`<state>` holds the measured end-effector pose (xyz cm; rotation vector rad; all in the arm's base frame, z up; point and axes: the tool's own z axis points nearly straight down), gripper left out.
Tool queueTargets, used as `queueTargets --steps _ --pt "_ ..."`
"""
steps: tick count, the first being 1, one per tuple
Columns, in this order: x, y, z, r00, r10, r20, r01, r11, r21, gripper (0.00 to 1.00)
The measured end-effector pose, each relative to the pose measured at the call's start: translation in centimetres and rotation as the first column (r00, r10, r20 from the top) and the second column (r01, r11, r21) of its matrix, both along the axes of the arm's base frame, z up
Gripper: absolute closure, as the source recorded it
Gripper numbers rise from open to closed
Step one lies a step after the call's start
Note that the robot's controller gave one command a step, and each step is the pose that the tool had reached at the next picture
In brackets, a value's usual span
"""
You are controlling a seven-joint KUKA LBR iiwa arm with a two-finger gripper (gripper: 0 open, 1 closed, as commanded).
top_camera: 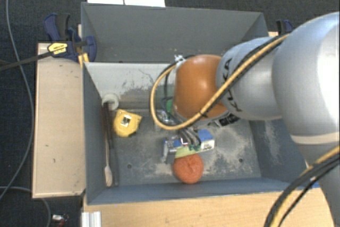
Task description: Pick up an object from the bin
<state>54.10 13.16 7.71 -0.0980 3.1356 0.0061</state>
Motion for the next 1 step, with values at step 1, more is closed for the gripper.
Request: queueTargets --steps 1 --pt "-0.66 -2.89 0.18 1.000 -0.012 -0.001 0.012 1.000 -0.001 0.00"
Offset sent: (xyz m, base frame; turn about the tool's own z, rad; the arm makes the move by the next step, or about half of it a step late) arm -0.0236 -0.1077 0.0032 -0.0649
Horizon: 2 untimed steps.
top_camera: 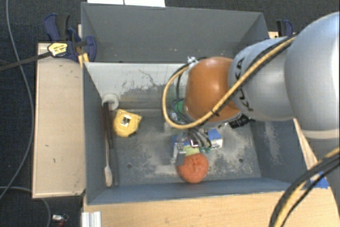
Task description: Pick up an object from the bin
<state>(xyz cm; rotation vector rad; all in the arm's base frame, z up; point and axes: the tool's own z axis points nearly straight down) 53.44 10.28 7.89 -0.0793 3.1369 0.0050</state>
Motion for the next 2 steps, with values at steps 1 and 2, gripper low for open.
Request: queueTargets --steps 1,2 --pt "-1.2 -5.6 0.1 0.998 0.065 0.001 -0.065 0.998 0.001 0.00" --pt "-3.1 -8.2 -0.9 0.999 0.051 0.004 -0.051 0.999 0.006 1.00"
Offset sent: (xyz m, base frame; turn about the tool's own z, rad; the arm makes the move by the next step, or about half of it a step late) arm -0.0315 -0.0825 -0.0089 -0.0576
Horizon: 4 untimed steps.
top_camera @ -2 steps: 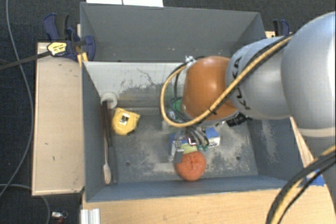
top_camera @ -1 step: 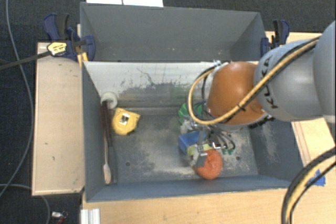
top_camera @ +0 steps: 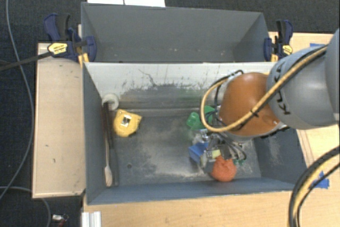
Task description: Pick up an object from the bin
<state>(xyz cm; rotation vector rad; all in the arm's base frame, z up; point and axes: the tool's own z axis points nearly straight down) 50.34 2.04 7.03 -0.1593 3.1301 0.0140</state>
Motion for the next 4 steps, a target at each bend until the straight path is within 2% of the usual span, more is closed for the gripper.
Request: queueTargets --steps 1,2,3,4 --pt "0.0 0.0 0.0 1.000 -0.001 0.000 0.001 1.000 0.000 1.00" --pt "0.1 -1.3 5.8 1.000 0.007 -0.005 -0.007 1.000 0.000 1.00" --pt "-0.3 -7.4 10.7 0.991 0.131 -0.006 -0.131 0.991 0.001 1.00" --pt "4.8 -6.5 4.8 0.989 0.149 0.011 -0.149 0.989 -0.001 1.00"
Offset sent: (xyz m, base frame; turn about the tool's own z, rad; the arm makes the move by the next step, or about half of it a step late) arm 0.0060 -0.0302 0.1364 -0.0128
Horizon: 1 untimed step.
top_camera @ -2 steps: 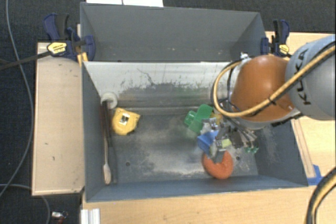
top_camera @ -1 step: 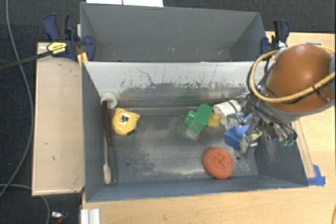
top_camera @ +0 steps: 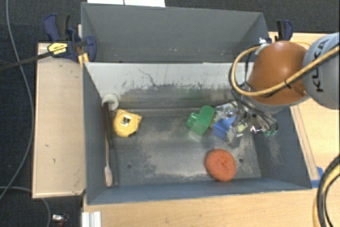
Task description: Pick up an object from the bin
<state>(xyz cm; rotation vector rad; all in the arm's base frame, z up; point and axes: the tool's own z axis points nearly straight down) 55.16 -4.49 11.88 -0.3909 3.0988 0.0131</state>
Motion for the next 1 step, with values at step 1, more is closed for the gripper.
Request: queueTargets --steps 1 --pt "-1.17 -0.24 4.45 1.000 -0.022 -0.012 0.022 1.000 -0.001 1.00"
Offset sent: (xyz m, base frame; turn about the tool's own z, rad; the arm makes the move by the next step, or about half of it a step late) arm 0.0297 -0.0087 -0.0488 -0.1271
